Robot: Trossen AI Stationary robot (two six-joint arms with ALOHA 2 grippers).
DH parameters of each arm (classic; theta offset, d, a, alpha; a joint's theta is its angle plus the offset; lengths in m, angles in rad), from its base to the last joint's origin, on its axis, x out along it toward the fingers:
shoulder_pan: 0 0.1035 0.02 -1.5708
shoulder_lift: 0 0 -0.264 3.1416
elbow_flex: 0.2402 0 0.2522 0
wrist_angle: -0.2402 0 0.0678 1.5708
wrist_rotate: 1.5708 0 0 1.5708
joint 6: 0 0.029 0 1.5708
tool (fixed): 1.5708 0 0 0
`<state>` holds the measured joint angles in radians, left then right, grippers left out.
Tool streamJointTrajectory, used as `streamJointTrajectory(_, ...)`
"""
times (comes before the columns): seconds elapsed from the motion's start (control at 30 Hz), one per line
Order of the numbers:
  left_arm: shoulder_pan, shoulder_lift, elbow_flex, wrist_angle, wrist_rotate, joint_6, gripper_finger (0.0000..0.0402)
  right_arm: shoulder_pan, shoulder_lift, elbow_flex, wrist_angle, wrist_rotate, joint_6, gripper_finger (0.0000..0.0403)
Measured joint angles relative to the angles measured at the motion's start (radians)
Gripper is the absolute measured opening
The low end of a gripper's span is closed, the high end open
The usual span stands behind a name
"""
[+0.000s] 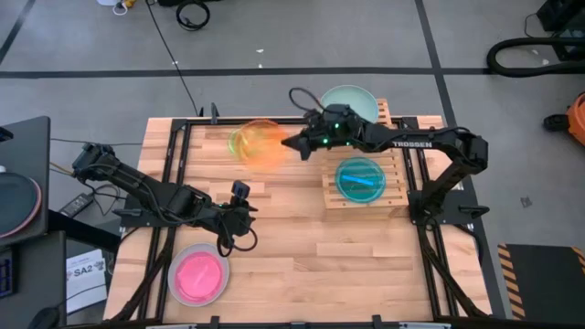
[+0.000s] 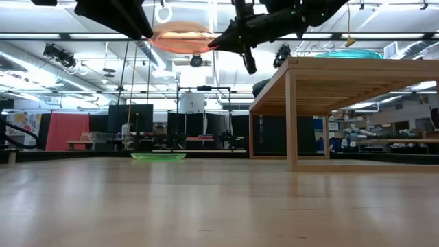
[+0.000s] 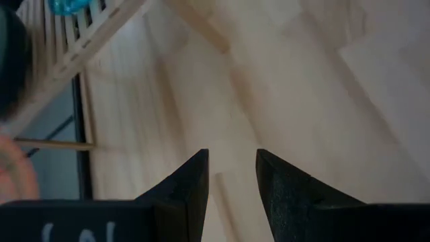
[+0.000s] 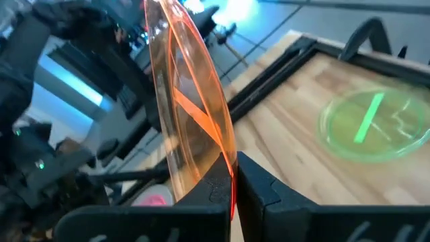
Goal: Place and stack plates onto a shelf
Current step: Stack the light orange plate on top of the light blue plate on the shelf
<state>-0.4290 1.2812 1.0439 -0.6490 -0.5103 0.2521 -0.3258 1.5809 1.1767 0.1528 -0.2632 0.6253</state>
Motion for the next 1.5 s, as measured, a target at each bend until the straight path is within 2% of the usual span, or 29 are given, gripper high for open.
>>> streamJointTrajectory(0.27,0.0,0.0,0.0,0.0,0.011,-0.065,0.0131,-0.069,-0.082,0.0,0.003,-0.016,-0.001,0.0013)
streamJointTrajectory(0.6,0.0,0.0,0.0,0.0,0.011,-0.066,0.013,-0.09,-0.273,0.0,-0.048,0.002,-0.037,0.0013)
streamJointTrajectory(0.9,0.0,0.0,0.0,0.0,0.011,-0.066,0.013,-0.09,-0.49,0.0,-0.298,0.207,-0.129,0.0013)
streamJointTrajectory(1.03,0.0,0.0,0.0,0.0,0.011,-0.066,0.013,-0.09,-0.577,0.0,-0.43,0.265,-0.13,0.0013)
streamJointTrajectory(1.23,0.0,0.0,0.0,0.0,0.011,-0.066,0.013,-0.09,-0.689,0.0,-0.591,0.322,-0.094,0.0013)
streamJointTrajectory(1.5,0.0,0.0,0.0,0.0,0.011,-0.066,0.013,-0.087,-0.806,0.0,-0.777,0.325,0.009,0.0013)
